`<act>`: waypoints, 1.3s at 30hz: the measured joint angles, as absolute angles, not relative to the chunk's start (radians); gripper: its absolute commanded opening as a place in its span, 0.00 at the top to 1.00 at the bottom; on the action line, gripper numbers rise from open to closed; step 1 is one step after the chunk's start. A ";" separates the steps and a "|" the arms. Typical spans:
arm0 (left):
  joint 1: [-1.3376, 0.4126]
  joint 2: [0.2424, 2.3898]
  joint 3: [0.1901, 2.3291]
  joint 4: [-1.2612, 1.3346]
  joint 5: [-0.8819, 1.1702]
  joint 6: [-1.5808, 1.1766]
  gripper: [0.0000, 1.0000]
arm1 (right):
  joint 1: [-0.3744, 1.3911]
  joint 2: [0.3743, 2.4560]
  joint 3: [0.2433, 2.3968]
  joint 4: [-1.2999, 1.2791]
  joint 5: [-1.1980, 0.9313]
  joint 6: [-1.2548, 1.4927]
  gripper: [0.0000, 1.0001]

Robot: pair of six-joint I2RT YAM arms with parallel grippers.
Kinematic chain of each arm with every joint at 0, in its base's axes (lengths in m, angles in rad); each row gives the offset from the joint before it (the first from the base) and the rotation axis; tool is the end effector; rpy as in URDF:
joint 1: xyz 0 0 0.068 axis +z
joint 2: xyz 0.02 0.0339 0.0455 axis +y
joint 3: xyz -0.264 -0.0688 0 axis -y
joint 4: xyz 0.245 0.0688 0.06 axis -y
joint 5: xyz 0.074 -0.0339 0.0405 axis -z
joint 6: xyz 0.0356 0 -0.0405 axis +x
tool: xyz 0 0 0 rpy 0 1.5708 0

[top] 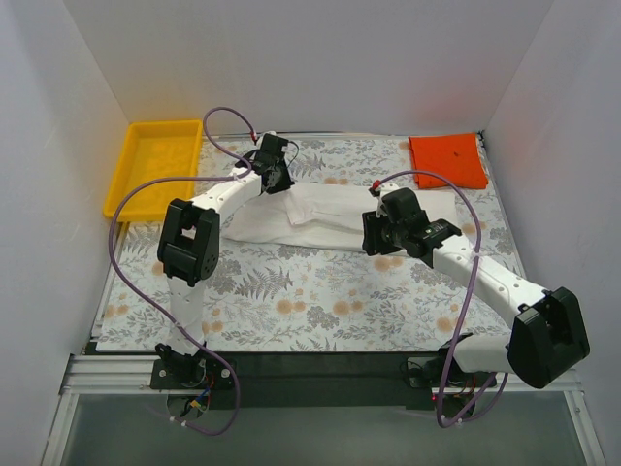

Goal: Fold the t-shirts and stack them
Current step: Fold the tshirt

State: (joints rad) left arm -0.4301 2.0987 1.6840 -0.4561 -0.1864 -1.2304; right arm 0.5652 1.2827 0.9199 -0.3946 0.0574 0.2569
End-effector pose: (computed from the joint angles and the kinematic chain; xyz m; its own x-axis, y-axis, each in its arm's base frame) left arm 0.4314 -0.1906 0.2144 -0.5160 -0.7824 -0.3487 -0.5547 0.6154 -0.5599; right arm 0.2333 0.1455 0.2605 -0.6881 -0.1360 -0.7128 -0.3357 0.9305 0.1465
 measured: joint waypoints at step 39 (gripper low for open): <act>-0.363 2.058 1.610 -0.276 -0.125 -1.220 0.42 | 0.506 1.376 0.915 -0.397 0.110 0.224 0.55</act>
State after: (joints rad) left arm -0.3626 2.0583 1.6104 -0.2756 -0.1246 -1.2198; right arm 0.5060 1.3758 0.9154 -0.3965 0.1097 0.2237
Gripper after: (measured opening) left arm 0.555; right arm 0.456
